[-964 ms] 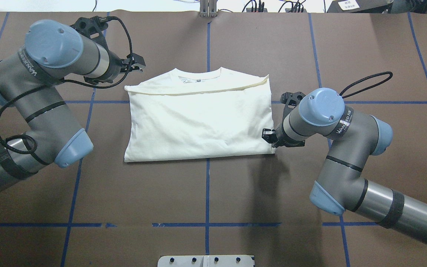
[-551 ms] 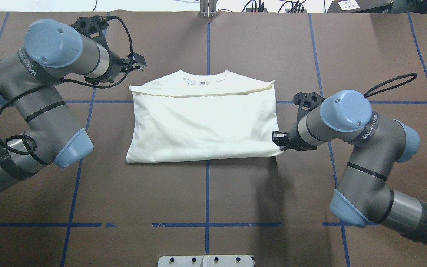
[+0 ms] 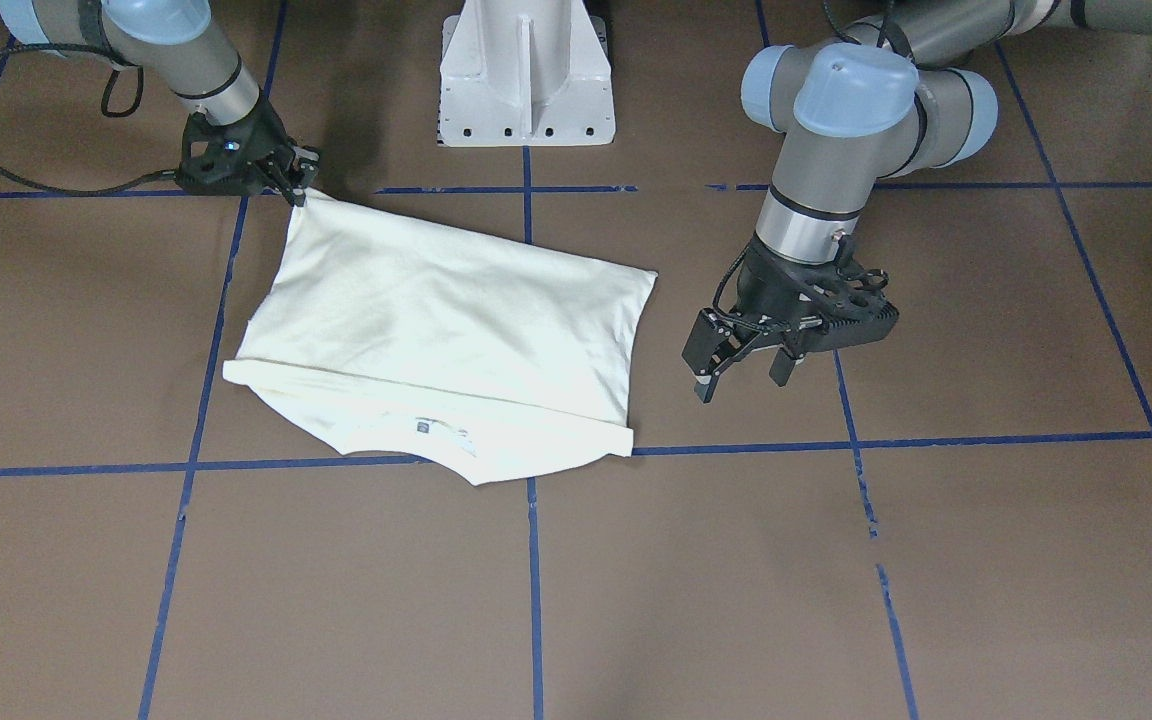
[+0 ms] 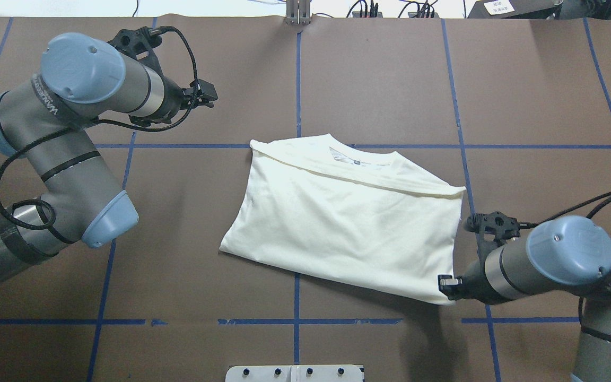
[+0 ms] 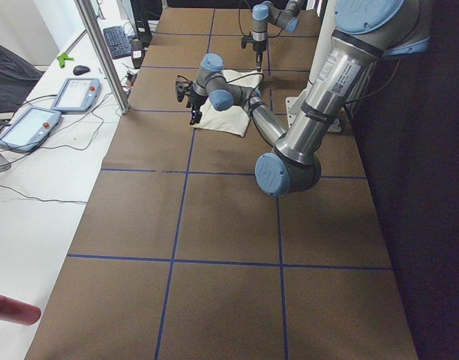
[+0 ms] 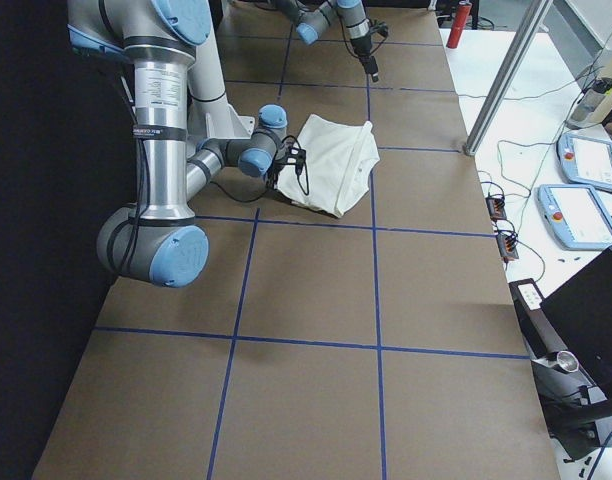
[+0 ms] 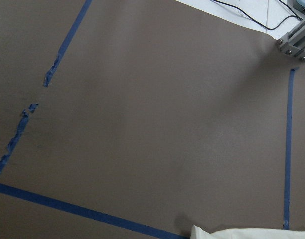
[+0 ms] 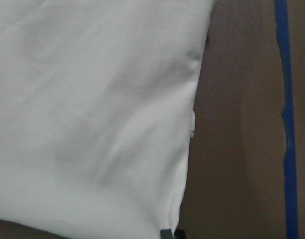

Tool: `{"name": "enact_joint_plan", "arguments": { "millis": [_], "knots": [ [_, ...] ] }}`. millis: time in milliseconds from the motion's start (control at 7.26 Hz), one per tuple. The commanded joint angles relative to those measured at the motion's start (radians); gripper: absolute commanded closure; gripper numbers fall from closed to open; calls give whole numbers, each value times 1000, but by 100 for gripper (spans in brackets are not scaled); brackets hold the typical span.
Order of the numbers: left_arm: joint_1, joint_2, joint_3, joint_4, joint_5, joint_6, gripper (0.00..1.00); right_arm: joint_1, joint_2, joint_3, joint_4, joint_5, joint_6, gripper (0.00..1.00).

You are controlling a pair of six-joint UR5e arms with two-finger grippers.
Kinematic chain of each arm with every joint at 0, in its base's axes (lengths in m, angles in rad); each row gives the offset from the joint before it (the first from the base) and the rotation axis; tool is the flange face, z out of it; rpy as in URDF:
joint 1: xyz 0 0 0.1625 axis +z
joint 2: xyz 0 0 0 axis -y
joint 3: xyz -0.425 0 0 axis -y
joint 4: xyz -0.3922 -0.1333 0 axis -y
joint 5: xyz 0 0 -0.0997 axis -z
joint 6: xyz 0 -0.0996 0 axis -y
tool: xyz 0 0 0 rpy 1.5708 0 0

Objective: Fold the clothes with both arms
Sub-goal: 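Drag the shirt with the right gripper toward the robot, rotating it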

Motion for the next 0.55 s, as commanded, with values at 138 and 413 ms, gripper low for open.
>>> {"name": "enact_joint_plan", "arguments": {
  "millis": [138,413],
  "knots": [
    [46,-1,-26,0,0,-42,0,-123,-60,65,3,4,82,1],
    [111,8,-61,3,-37,-45,0,-52,30,69,3,-31,84,0]
  ]
}}
